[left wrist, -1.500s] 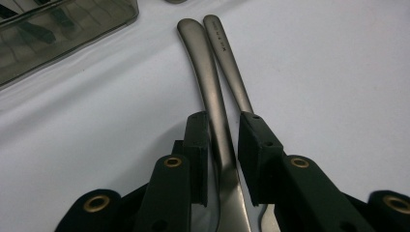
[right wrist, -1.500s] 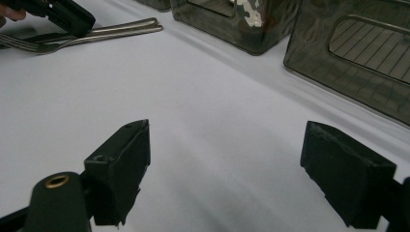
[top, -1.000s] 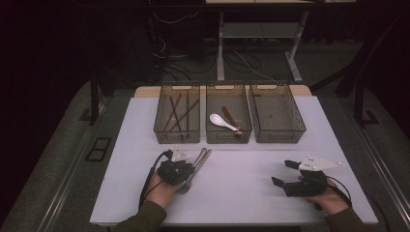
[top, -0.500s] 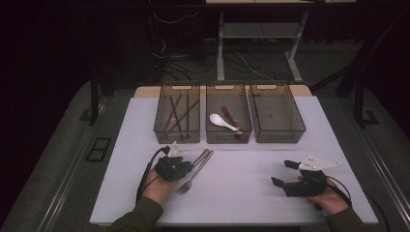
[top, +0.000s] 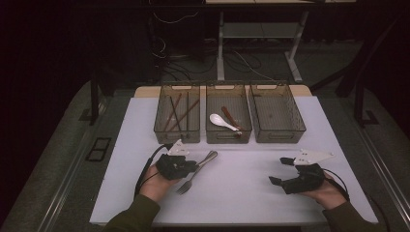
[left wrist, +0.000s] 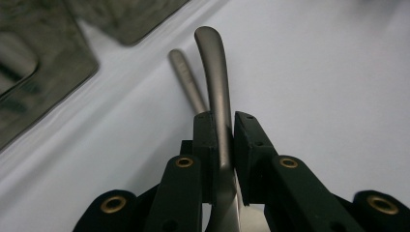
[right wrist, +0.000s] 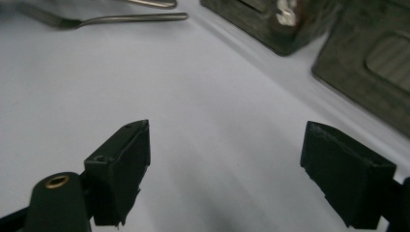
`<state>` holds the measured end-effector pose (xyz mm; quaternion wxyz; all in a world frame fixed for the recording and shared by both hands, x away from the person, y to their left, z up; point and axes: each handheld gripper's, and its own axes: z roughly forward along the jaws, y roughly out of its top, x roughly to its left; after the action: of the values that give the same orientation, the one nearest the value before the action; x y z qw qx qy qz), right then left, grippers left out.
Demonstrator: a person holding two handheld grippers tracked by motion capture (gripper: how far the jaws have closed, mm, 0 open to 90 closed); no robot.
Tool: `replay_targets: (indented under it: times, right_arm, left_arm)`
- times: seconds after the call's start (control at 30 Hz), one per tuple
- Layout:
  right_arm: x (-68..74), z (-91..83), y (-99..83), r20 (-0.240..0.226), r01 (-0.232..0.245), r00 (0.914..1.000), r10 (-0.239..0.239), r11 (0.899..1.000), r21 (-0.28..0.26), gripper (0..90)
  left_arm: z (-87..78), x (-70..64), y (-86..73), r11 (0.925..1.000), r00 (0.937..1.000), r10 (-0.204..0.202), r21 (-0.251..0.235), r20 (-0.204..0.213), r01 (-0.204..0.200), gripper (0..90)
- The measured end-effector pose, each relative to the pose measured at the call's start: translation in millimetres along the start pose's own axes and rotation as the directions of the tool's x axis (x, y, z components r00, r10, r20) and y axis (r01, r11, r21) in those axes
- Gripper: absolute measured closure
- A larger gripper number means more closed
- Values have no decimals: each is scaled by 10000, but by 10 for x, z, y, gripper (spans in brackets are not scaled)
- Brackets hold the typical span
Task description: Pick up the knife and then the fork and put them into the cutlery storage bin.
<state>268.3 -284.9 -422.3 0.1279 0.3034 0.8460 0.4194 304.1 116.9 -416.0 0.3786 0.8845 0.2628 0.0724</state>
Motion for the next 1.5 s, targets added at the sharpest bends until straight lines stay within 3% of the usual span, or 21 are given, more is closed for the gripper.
replay_targets:
  times: [0.13,0.27,0.37,0.47,0.53,0.6,0.67,0.73,0.77,0.87,0.9,0.97,1.0,1.07,1.13,1.2,1.27,1.37,1.5]
  right_arm:
    - [79,70,125,-114,908,9958,-904,9950,407,177]
    - [147,123,262,-795,1502,9863,-1443,9859,735,177]
    - [183,160,389,-1209,1935,9758,-1825,9773,865,180]
    - [219,205,526,-1661,2503,9582,-2329,9637,927,213]
    - [243,249,615,-2007,2900,9432,-2649,9510,1077,223]
    - [260,305,702,-2436,3189,9279,-2823,9394,1258,230]
    - [261,367,783,-2900,3600,9058,-3089,9220,1423,240]
    - [265,419,849,-3391,3826,8866,-3146,9107,1555,266]
    - [260,449,876,-3702,3926,8741,-3146,9062,1570,289]
    - [276,532,924,-4619,4095,8393,-2869,8924,1898,341]
    - [287,566,929,-4802,4225,8290,-2867,8836,2018,354]
    - [316,628,930,-5143,4431,8107,-2798,8674,2266,395]
    - [324,659,926,-5319,4540,7997,-2784,8601,2325,423]
    - [335,708,912,-5550,4686,7858,-2730,8484,2463,465]
    - [341,735,900,-5646,4682,7835,-2595,8439,2618,524]
    - [358,745,886,-5803,4520,7818,-2280,8484,2756,560]
    - [369,756,878,-5911,4555,7765,-2183,8426,2872,596]
    - [384,771,873,-6074,4601,7663,-2097,8389,2909,664]
    - [402,783,866,-6341,4740,7450,-2070,8332,2849,761]
  left_arm:
    - [17,-54,93,9986,9973,525,-111,518,-520,797]
    - [59,-137,204,9945,9881,1029,-333,1141,-997,796]
    - [100,-217,299,9888,9757,1477,-468,1616,-1419,797]
    - [155,-316,395,9817,9610,1892,-606,2016,-1805,796]
    - [202,-390,450,9780,9502,2068,-777,2330,-1938,796]
    - [247,-443,504,9679,9324,2512,-762,2600,-2395,796]
    - [292,-502,543,9592,9179,2825,-686,2787,-2744,796]
    - [334,-565,568,9535,9074,3005,-686,2937,-2935,796]
    - [351,-582,582,9462,8983,3222,-715,2988,-3156,796]
    - [388,-647,603,9396,8842,3396,-734,3207,-3343,796]
    - [398,-667,610,9409,8838,3364,-769,3252,-3298,796]
    - [407,-684,627,9334,8739,3549,-732,3322,-3512,796]
    - [409,-692,628,9336,8728,3547,-768,3353,-3499,796]
    - [415,-704,629,9315,8681,3608,-862,3410,-3533,796]
    - [416,-713,628,9301,8659,3643,-869,3426,-3569,796]
    - [418,-713,627,9290,8636,3667,-875,3459,-3595,796]
    - [420,-715,628,9282,8623,3688,-887,3471,-3613,796]
    - [424,-724,628,9270,8608,3723,-932,3470,-3634,796]
    - [423,-725,617,9285,8614,3674,-853,3508,-3613,795]
